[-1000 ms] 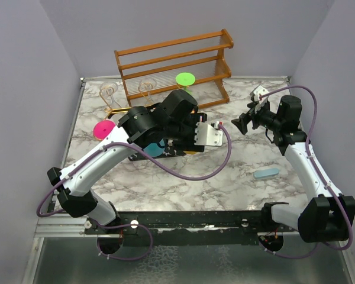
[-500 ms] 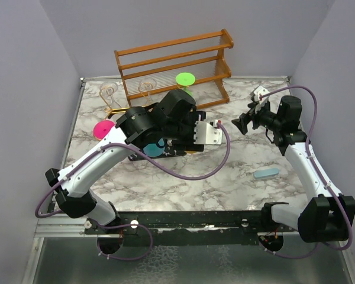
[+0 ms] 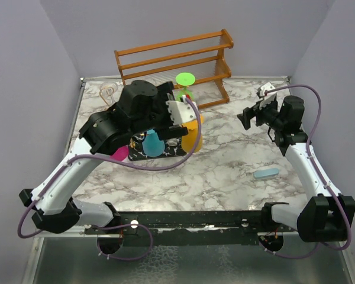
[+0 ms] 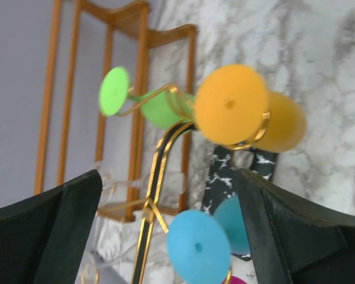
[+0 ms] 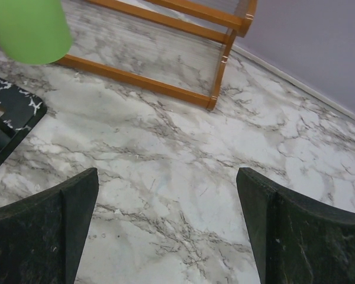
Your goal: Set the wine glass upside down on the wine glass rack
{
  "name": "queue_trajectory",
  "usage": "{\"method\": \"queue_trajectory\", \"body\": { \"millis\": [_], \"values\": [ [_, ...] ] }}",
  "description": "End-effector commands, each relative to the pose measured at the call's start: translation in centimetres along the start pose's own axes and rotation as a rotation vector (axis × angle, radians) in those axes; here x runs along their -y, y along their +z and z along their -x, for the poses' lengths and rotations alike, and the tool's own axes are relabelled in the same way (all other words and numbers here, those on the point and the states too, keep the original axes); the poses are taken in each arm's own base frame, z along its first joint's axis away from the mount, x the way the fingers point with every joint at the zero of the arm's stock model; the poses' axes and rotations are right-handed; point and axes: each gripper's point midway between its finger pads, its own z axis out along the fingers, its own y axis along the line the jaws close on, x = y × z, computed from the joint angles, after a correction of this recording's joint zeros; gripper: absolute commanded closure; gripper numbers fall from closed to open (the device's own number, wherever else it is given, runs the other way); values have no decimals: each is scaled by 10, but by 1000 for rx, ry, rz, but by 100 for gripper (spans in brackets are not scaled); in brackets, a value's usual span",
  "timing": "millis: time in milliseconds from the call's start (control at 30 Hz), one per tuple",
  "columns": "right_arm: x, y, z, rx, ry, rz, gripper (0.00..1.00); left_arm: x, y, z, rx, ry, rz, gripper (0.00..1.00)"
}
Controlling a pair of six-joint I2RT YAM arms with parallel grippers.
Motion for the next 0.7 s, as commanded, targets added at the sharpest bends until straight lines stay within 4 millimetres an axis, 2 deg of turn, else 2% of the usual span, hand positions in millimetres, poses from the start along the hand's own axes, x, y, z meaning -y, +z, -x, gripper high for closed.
{"method": "queue_trajectory", "body": {
  "millis": [0,133,267,467,500,567,667],
  "values": [
    [40,-10,33,57,9,-203,1,-72,-34,-15,5,-151,379,1],
    [61,-16,39,36,63,-319,1,-115,-78,-40,0,-290,653,1],
    [76,-22,46,-35,67,-375,1,-141,-116,-79,-11,-453,897,1],
    [83,-17,42,-186,33,-331,1,-138,-133,-135,-8,-613,1040,1],
    [83,-17,44,-193,30,-327,1,-135,-132,-144,-3,-631,1051,1],
    [83,-19,50,-192,28,-322,1,-135,-145,-163,18,-709,1151,1],
    [84,-25,65,-153,14,-330,1,-137,-164,-177,41,-747,1245,1]
  ]
}}
